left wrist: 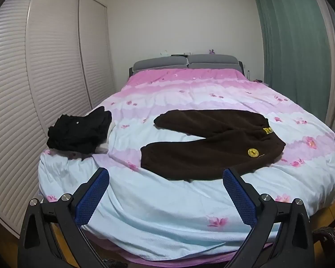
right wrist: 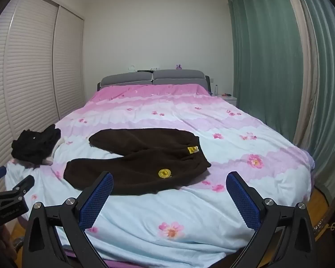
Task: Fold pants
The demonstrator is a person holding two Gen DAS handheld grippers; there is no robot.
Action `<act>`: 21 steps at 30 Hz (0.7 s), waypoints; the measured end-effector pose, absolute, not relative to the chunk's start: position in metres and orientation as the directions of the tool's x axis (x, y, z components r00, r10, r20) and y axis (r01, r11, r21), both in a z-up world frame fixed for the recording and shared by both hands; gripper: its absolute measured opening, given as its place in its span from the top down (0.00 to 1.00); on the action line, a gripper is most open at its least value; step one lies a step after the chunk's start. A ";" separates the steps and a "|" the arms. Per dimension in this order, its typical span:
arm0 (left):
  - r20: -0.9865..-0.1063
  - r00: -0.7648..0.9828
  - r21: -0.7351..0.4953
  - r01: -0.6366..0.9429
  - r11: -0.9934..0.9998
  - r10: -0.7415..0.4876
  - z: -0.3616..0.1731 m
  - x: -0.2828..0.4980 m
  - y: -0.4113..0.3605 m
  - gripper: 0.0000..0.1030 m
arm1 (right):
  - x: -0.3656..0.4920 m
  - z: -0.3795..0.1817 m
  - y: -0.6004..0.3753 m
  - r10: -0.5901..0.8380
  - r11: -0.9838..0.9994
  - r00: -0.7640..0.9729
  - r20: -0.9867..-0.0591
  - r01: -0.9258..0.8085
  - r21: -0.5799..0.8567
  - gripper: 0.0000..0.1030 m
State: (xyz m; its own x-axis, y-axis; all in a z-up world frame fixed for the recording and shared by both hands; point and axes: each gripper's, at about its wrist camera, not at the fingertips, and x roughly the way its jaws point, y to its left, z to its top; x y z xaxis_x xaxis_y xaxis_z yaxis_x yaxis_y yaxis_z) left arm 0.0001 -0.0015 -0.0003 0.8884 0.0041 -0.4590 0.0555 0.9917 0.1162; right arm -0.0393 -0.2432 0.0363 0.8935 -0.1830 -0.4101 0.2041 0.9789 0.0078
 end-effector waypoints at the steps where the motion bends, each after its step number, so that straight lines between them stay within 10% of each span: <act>1: -0.458 0.889 0.117 0.057 0.992 0.003 0.000 0.000 -0.002 0.00 | -0.039 0.037 -0.243 -0.183 0.979 0.893 -0.411 0.204 0.008 0.01; 21: -0.499 0.867 0.082 0.061 0.995 -0.012 -0.007 0.005 0.006 0.00 | -0.038 0.038 -0.252 -0.184 0.976 0.886 -0.425 0.217 0.030 0.01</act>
State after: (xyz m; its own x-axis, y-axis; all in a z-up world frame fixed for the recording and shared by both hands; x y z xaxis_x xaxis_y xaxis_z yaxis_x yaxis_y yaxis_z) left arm 0.0049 0.0064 -0.0073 0.8665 -0.0123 -0.4989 0.0611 0.9948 0.0817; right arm -0.0378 -0.2520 0.0378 0.8861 -0.1841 -0.4253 0.2173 0.9756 0.0303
